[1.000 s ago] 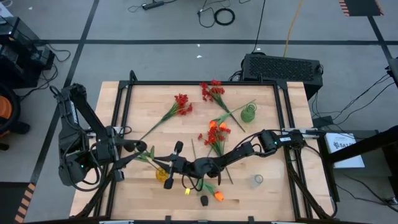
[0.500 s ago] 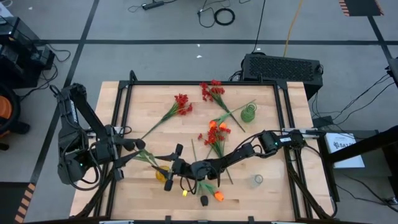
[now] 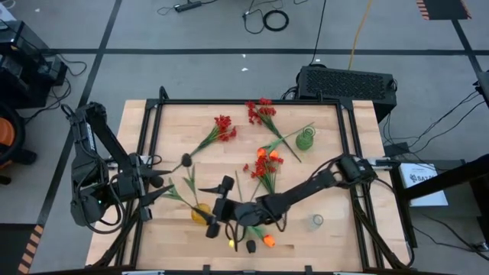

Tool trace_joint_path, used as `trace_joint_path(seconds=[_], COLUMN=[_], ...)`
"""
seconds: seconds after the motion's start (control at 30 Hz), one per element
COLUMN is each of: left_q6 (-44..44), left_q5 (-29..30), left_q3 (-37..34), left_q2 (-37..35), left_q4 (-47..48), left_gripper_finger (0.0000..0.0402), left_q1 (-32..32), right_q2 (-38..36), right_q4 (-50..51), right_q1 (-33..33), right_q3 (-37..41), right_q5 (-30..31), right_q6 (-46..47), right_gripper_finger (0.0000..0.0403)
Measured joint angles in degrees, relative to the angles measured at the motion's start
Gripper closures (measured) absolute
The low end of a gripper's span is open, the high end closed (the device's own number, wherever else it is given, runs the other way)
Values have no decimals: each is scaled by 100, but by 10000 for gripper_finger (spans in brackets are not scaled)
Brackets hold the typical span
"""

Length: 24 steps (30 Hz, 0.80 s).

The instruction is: Sort flowers into vase by color

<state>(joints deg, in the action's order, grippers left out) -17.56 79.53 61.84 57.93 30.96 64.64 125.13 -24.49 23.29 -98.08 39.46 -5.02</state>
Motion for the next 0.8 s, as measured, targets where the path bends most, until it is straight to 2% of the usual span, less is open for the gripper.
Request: trace_joint_path(seconds=[0.3,0.43,0.53,0.67,0.73,0.8], left_q6=[-2,-8,-13,-51,-119,-118], left_q5=[0,0,0,-181,-378,-535], left_q3=[0,1,2,0,0,0], left_q2=[0,0,3,40,80,135], left_q4=[0,0,0,-3,-13,-58], left_gripper_finger=[214,214,214,214,214,214], left_q1=[0,0,0,-2,-43,-136], right_q2=[-1428,-2067,-2497,-2801,-2827,-2827], right_q4=[2454,3848,5175,7128,7753,7952], right_q1=[363,574,761,1104,1305,1487], right_q3=[-2,-2,-13,-13,17,129], right_q5=[-17,-34,-64,-74,-42,-33], right_q6=[163,508,1125,2580,3270,3716], right_gripper_finger=[124,124,124,124,124,124])
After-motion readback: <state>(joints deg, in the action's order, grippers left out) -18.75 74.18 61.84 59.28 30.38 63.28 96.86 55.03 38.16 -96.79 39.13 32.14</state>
